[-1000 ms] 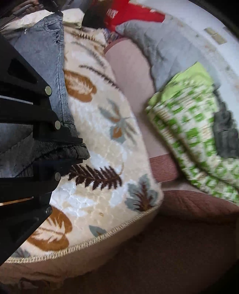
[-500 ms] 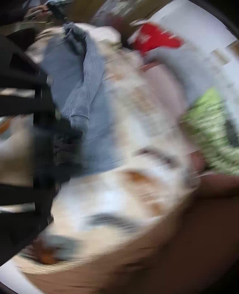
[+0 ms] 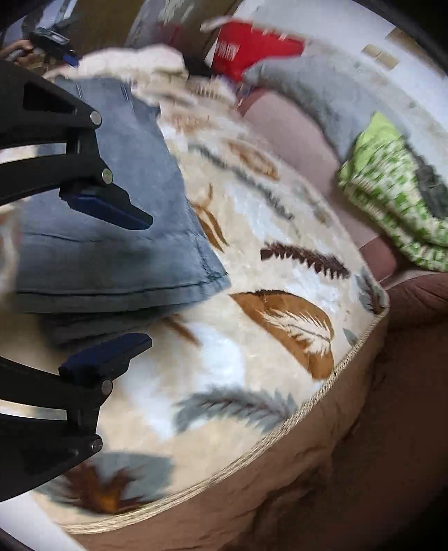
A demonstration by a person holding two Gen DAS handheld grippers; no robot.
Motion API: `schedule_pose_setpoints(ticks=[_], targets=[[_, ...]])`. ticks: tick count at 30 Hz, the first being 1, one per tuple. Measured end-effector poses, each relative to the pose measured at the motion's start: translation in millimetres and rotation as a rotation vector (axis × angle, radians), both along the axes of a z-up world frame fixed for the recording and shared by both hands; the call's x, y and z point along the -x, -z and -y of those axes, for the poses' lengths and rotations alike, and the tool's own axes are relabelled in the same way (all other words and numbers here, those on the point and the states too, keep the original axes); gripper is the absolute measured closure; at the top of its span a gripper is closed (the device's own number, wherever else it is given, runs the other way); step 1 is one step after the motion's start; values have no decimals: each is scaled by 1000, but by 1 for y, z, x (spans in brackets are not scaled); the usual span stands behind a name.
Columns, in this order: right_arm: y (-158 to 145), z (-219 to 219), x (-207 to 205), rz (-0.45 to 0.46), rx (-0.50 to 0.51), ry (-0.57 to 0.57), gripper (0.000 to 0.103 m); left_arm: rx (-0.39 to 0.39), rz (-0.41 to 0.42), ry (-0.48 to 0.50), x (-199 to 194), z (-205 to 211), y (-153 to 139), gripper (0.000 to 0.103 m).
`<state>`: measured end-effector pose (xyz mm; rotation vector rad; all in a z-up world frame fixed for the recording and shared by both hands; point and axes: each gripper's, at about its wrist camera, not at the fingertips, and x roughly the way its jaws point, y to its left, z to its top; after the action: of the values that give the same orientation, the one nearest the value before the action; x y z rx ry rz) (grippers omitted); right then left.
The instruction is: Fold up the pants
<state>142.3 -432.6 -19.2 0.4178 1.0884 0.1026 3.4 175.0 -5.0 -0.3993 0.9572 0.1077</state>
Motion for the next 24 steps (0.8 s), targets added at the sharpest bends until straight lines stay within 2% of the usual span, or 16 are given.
schedule_pose_setpoints(ticks=[2,3,4,5,6,9,10,11,13,15,16,17,19,21,24], targets=[[13,-3,-23,-35,33,15,38,-31,-73,-19,-5,1,28,40],[19,-6,-31,-58,45,3,42,-25,-82,-28,-4,-2,36,40],[24,-14,-39,-77,94,-25,69,-21,-62,-28,-3,-4,41,39],[23,-21,-43,-69,146,-49,85,-32,-45,-19,-2,-4,40,39],[16,-30,-44,-36,220,-72,87,-44,-42,-5,-2,-3,39,39],[-1,-42,-47,50,350,-79,88,-70,-35,10,-4,-1,41,38],[-1,-45,-50,63,406,-66,88,-80,-29,11,-4,0,42,37],[3,-44,-53,49,413,-57,88,-86,-24,12,-4,1,41,37],[16,-41,-59,7,420,-43,87,-85,-19,18,-4,0,40,36],[14,-36,-52,6,417,1,84,-64,-14,16,-3,-4,41,36],[10,-33,-44,13,392,15,74,-55,-10,11,-3,-6,41,36],[0,-30,-30,39,336,27,54,-50,-8,6,-2,-7,39,36],[-23,-33,2,109,216,42,34,-15,13,-33,6,-11,29,36],[-38,-47,36,143,97,-7,32,66,65,-61,20,-16,14,36],[-38,-72,67,139,-36,-90,31,183,139,-151,49,-24,-2,36]])
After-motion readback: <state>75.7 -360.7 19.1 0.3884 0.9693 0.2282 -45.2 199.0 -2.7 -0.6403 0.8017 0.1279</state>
